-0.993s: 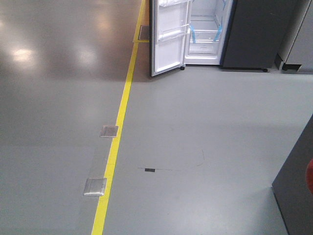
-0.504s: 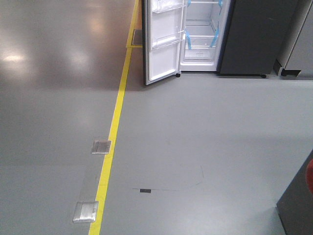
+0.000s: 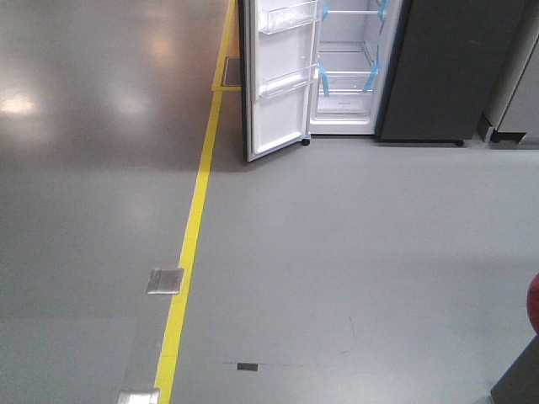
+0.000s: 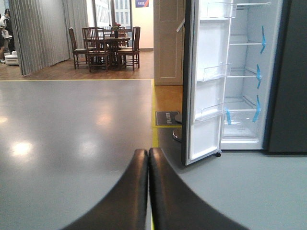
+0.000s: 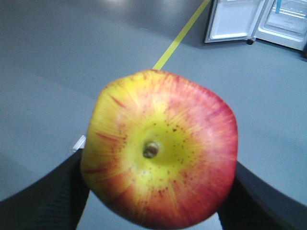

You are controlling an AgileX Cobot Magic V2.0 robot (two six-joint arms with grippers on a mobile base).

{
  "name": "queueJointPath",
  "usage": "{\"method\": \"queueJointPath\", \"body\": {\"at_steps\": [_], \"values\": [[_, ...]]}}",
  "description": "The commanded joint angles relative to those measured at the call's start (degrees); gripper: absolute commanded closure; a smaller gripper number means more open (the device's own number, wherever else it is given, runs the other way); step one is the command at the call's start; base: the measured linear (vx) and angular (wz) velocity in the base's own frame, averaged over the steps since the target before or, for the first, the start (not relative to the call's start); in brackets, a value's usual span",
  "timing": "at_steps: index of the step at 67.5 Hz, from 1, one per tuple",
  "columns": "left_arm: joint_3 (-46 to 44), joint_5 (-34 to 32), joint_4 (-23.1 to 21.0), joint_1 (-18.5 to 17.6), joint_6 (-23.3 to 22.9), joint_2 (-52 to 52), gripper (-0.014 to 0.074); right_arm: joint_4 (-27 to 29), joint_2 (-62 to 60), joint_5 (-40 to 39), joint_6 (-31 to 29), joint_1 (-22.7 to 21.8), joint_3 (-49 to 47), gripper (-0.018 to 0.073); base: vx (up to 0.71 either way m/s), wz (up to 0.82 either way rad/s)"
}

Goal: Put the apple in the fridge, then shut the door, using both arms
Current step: 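Continue driving up to the refrigerator's open door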

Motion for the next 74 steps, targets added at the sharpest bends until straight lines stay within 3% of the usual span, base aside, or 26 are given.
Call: {"method": "queueJointPath", "body": {"at_steps": [1, 74], "values": [[1.61, -4.26, -0.37, -0.05, -0.54, -0.87, 0.0603, -0.12, 0.56, -4.57, -0.51, -0.06, -1.45, 0.0199, 0.28, -0.03], [1.61, -4.26, -0.37, -0.05, -0.54, -0.87, 0.0603, -0.12, 0.56, -4.57, -0.51, -0.06, -1.45, 0.0199, 0.27, -0.04]]}}
